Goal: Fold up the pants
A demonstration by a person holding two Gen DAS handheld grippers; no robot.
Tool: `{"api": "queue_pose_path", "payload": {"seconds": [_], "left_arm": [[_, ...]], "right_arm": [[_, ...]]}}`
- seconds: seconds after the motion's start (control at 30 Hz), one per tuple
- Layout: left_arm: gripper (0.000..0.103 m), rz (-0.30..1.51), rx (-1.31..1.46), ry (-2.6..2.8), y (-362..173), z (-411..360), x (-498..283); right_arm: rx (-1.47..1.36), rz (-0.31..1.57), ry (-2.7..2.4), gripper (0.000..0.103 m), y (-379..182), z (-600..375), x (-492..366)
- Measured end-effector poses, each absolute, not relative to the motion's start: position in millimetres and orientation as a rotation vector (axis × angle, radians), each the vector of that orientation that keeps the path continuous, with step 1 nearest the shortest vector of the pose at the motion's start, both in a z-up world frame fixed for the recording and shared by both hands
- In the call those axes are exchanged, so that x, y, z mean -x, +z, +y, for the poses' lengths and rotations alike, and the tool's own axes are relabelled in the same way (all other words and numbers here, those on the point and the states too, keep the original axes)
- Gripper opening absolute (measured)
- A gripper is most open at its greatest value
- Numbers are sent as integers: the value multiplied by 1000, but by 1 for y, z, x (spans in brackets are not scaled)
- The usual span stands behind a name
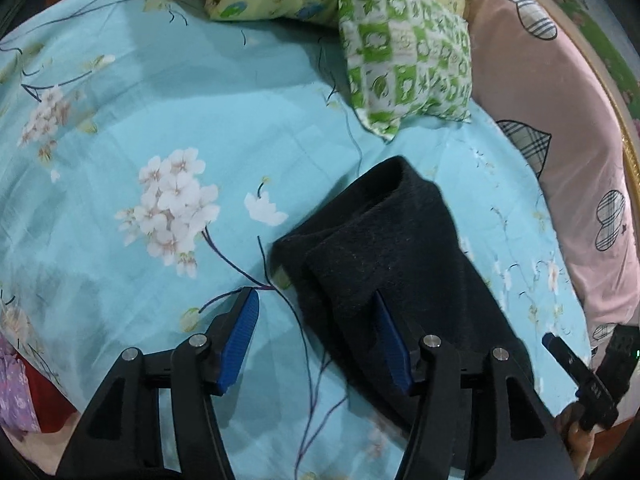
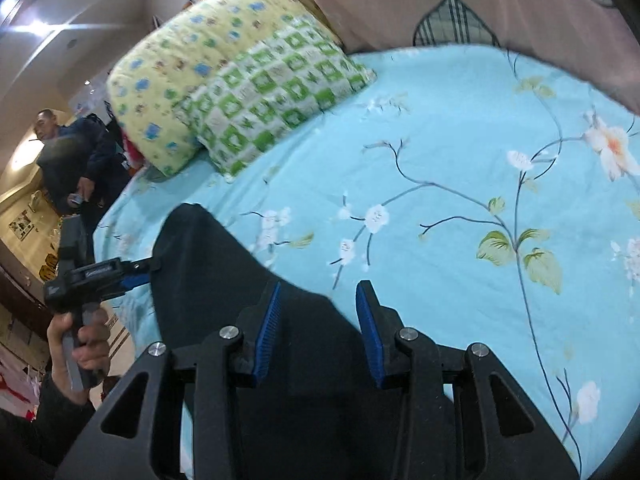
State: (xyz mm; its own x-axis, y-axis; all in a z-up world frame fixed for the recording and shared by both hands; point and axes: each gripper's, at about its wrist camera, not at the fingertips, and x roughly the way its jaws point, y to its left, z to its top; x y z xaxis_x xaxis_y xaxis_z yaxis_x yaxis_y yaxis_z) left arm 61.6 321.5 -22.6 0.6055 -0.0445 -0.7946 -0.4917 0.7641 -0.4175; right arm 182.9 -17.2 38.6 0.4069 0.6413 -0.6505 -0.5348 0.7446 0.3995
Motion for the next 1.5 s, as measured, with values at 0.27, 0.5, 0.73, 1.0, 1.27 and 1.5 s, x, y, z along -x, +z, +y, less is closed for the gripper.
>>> {"api": "queue_pose_path", "payload": {"seconds": [0.27,0.5,0.73,1.0,1.27,1.5], "left_arm": [[61,900,622,278,-27,321,-62],[61,914,545,301,-32,311,-78],[57,913,577,314,-30,314,-69],[62,932,542,406,-28,304,-68],[19,851,537,266,-18,302,-73],[17,616,555,103,31,298,-23]], "right_arm": [[-63,994,810,40,8,14,-209],[52,1055,857,40,-10,31,-202],[75,1062,888,32,-11,32,-195],[90,1034,873,32,-10,35,-193],[71,973,847,18,1,33,-189],[21,861,854,16,40,20,-180]]}}
